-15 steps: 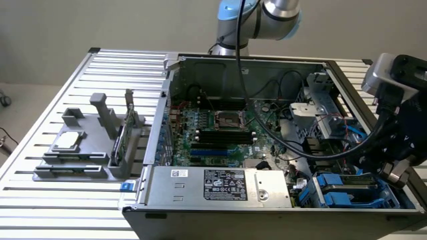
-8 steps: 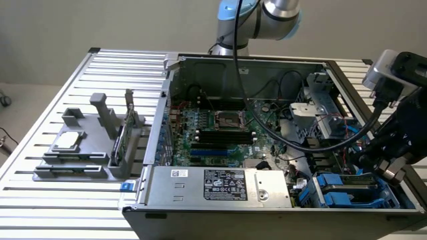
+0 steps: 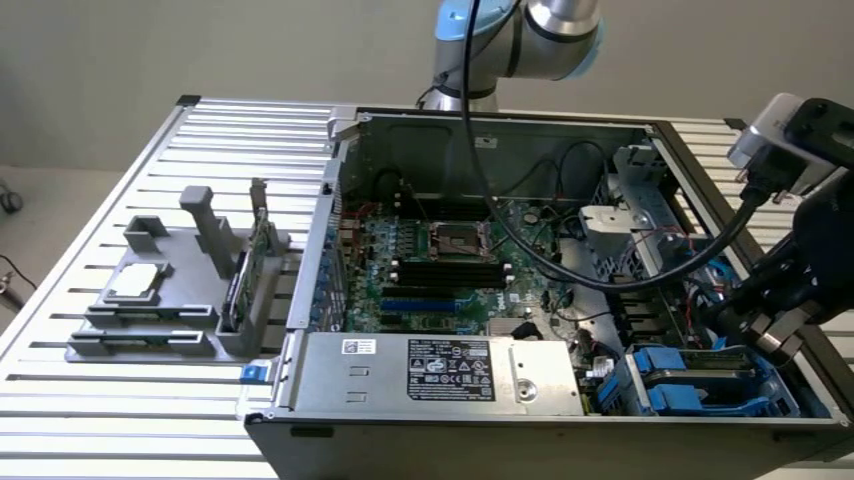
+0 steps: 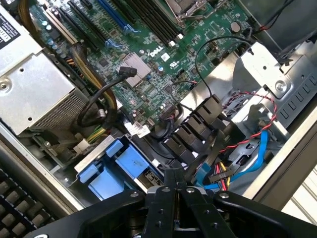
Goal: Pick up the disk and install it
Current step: 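Insert the first disk wire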
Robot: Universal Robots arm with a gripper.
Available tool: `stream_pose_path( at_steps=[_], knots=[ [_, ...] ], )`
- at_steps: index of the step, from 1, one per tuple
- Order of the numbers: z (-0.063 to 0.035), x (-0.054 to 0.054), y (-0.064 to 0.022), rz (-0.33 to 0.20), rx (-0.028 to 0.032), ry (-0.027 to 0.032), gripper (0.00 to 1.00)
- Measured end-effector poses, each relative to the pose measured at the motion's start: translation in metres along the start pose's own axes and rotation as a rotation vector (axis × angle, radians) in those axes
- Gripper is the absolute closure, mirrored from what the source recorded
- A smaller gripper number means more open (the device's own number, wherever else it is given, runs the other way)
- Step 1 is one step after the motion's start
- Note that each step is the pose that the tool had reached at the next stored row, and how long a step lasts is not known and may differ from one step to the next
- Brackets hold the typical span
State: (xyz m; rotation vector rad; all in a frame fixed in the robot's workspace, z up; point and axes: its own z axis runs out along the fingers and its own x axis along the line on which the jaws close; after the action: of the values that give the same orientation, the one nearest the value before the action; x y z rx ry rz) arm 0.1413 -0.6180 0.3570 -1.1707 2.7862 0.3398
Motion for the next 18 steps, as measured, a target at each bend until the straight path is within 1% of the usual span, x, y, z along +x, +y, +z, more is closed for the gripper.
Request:
stream_pose_path(
  at_steps=[8, 18],
  knots=[
    [0.0000, 0.0000, 0.0000, 0.093, 0.0036, -0.0061, 0.89],
    [-0.0002, 0.0000, 0.0000, 0.210, 0.0094, -0.0139, 0.89]
  ],
)
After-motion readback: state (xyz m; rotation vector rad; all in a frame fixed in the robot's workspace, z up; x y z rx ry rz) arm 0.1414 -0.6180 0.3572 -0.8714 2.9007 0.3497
